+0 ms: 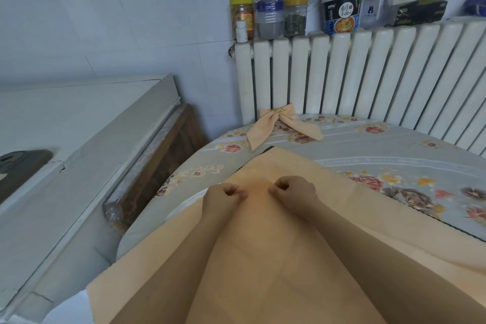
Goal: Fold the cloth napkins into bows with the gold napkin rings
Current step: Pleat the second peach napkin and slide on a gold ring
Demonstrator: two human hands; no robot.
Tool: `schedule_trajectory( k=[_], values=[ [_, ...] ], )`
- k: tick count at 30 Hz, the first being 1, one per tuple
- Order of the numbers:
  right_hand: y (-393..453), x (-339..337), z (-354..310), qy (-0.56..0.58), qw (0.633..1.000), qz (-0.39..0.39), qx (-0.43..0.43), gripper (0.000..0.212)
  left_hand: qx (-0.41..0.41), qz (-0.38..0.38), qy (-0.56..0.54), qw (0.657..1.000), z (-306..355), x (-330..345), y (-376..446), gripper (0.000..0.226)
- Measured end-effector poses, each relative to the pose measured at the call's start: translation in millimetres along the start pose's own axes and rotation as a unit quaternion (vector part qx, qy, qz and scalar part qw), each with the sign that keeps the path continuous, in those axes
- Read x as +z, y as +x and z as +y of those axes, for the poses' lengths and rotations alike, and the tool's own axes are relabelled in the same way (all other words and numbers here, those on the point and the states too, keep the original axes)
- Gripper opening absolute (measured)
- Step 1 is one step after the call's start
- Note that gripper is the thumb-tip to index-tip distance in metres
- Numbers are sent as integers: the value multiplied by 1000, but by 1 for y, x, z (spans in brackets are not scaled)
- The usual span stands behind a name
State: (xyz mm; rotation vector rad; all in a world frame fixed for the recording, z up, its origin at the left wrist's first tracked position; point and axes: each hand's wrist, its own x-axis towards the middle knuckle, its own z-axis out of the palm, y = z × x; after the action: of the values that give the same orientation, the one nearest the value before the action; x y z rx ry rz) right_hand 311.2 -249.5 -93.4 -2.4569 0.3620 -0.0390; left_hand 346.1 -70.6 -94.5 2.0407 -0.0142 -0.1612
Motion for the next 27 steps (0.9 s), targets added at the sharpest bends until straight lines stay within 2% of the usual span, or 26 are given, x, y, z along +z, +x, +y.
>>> schedule_trajectory(
  k=[3,10,17,27],
  values=[
    [3,-1,3,44,999,1,10,16,0,10,4,1000,-1,0,0,19],
    [4,2,3,52,998,15,12,18,9,6,18,1000,5,-2,2,5],
    [6,2,6,97,995,-11,19,2,12,4,11,1000,0,-1,5,20],
    [9,2,6,89,996,-9,21,4,8,7,7,1000,1,1,6,22]
  ],
)
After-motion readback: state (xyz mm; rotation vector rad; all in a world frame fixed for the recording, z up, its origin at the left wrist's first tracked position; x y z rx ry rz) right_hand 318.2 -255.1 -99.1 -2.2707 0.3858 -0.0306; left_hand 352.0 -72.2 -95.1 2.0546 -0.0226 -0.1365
